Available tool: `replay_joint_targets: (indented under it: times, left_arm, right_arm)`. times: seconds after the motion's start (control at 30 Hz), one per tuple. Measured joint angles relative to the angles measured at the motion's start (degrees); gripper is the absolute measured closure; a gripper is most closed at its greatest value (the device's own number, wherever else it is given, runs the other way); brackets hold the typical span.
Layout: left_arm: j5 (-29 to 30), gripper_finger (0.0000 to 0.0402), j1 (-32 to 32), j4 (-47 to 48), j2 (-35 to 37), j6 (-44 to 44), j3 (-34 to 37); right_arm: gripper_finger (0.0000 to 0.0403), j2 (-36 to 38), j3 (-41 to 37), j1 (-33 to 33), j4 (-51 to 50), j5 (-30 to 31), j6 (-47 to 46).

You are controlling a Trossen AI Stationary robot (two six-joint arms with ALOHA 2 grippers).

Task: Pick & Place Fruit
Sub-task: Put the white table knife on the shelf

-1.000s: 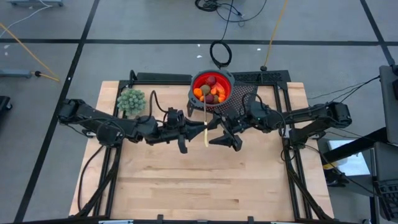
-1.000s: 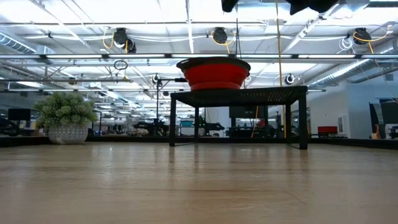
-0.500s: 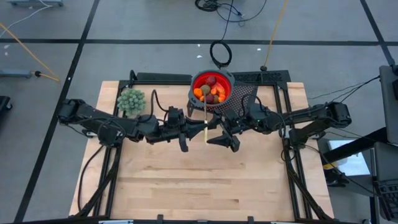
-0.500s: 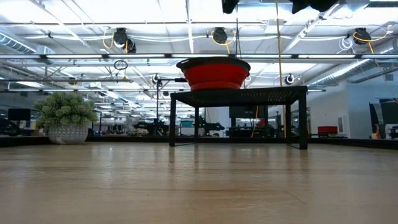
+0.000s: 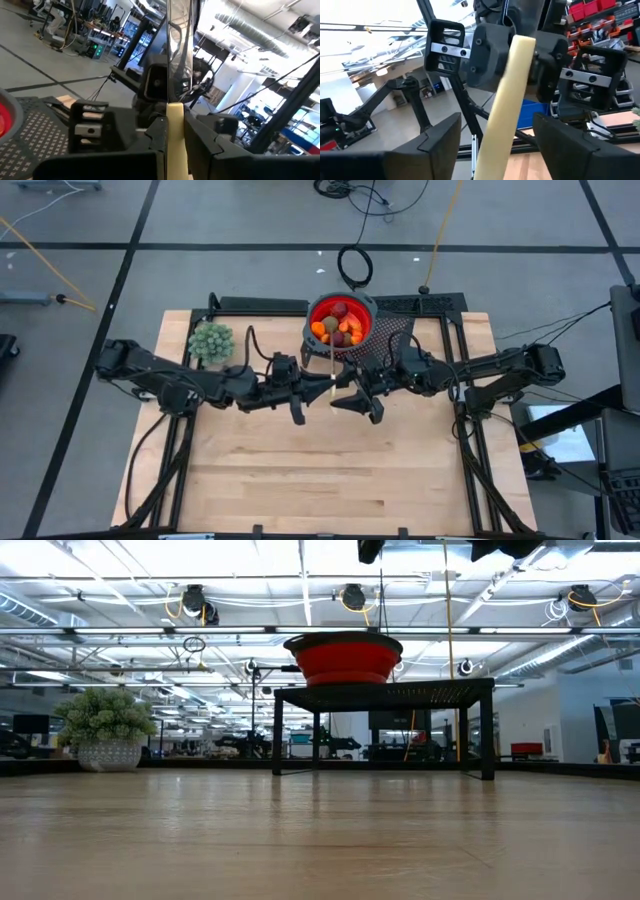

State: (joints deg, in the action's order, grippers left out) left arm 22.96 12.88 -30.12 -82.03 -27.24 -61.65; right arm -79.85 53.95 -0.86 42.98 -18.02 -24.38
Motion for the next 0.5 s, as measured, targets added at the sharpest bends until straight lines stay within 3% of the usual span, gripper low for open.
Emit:
replay_joint_targets:
  times: [0.5]
  left_arm:
    - [-0.02,0.0364,-0.91,0.96,-0.18,0.0,0.0]
  right_arm:
    - [0.0252,0.0,-0.02,0.0,-2.07,2.97,-0.9]
